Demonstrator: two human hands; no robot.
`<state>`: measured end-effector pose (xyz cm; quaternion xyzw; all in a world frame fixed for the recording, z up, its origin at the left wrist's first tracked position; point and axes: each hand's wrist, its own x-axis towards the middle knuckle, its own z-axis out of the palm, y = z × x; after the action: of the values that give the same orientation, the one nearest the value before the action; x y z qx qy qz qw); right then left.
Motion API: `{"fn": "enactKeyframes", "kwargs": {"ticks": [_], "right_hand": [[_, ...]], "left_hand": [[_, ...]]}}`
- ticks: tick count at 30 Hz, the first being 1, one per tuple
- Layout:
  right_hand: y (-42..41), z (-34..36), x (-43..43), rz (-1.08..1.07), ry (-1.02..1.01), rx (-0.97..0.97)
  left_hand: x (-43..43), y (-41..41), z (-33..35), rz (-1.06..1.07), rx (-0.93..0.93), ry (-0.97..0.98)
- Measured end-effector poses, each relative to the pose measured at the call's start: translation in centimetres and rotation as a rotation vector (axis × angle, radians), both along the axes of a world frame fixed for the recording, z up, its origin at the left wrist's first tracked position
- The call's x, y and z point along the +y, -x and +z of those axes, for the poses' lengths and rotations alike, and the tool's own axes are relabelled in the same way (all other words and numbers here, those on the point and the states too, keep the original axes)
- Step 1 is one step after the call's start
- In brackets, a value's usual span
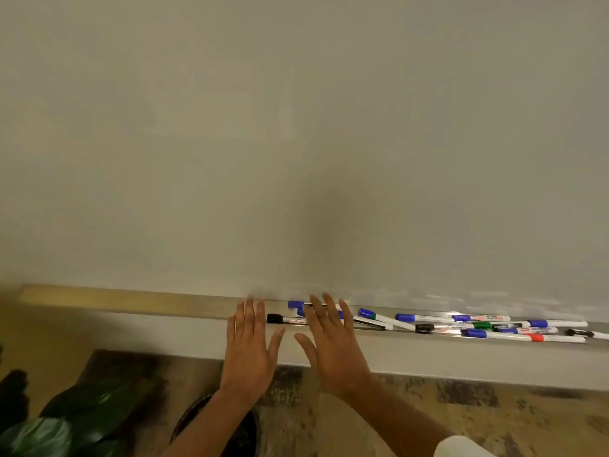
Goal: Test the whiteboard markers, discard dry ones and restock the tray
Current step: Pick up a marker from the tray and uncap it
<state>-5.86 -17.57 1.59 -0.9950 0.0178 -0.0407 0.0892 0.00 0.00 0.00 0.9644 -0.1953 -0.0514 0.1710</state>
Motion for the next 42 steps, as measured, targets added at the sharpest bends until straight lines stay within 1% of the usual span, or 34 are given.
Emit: {"fn": "enactKeyframes", "kwargs": {"ticks": [4, 7, 10, 15, 17, 21, 29, 34, 42], "right_hand": [[-1.9, -1.6, 0.8, 0.001, 0.028, 0.027], [-3.3, -2.9, 1.1, 0.029, 0.042, -0.037], [-4.8, -3.9, 1.2, 0.013, -0.020, 0.022], [-6.7, -6.1, 1.5, 0.029, -0.062, 0.056], [-7.2, -7.0, 1.6, 0.054, -0.073, 0.099], [-7.8, -7.9, 2.1, 0.123, -0.073, 0.143], [-8.7, -9.0, 1.9, 0.106, -0.085, 0.125], [-9.2, -9.6, 1.8, 0.100, -0.117, 0.160], [-9.9, -11.0, 1.8, 0.062, -0.141, 0.119]], "left_hand": [[0.5, -1.1, -2.2, 0.035, 0.014, -0.032], [0.6, -2.0, -3.9, 0.025, 0.025, -0.068], [0.8, -3.2, -5.2, 0.005, 0.054, -0.072], [0.6, -4.1, -7.3, -0.036, 0.085, -0.061], [0.5, -4.1, -7.8, -0.039, 0.108, -0.074], [0.6, -3.6, -8.2, -0.021, 0.164, -0.089], [0.6, -3.6, -8.7, -0.025, 0.215, -0.110], [0.4, -3.8, -9.4, -0.008, 0.235, -0.112], [0.0, -4.1, -10.0, 0.035, 0.242, -0.022]]}}
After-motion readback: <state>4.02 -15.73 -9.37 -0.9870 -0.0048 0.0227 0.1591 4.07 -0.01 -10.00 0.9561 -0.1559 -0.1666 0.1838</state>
